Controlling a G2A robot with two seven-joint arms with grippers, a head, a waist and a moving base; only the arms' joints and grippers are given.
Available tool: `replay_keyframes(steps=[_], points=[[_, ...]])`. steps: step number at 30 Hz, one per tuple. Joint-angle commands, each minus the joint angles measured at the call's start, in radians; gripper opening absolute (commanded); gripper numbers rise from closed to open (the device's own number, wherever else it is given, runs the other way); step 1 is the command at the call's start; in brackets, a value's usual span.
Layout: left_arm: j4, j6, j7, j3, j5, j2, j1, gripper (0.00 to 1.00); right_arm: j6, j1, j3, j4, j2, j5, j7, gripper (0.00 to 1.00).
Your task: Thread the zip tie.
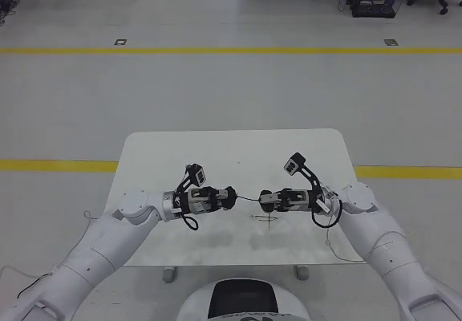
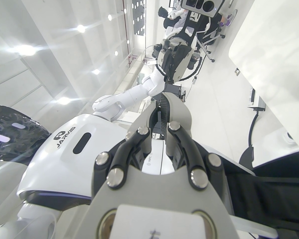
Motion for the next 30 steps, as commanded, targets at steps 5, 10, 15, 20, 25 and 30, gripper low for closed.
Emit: replay_keyframes(steps=[5,10,15,20,25,30], points=[[0.003,-0.005,0.008,-0.001,0.024,-0.003,0.0,1.0,0.0,-0.001,0.004,0.002,-0.002,-0.005,0.0,0.0],[-0.001,-0.011,-0.011,0.0,0.033,-0.005,0.0,1.0,0.0,-0.002,0.001,0.0,-0.002,0.006,0.0,0.0],[-0.007,-0.014,-0.018,-0.004,0.043,-0.006,-0.004,1.0,0.0,0.005,-0.018,-0.005,0.003,0.021,0.0,0.0],[-0.011,-0.017,-0.018,-0.002,0.05,-0.01,-0.008,1.0,0.0,0.012,-0.049,-0.011,0.009,0.033,0.0,0.0],[-0.011,-0.017,-0.018,-0.002,0.05,-0.01,-0.008,1.0,0.0,0.012,-0.049,-0.011,0.009,0.033,0.0,0.0],[-0.027,0.005,-0.04,0.003,0.037,-0.012,-0.006,1.0,0.01,0.003,-0.052,-0.033,0.009,0.021,-0.025,0.0]])
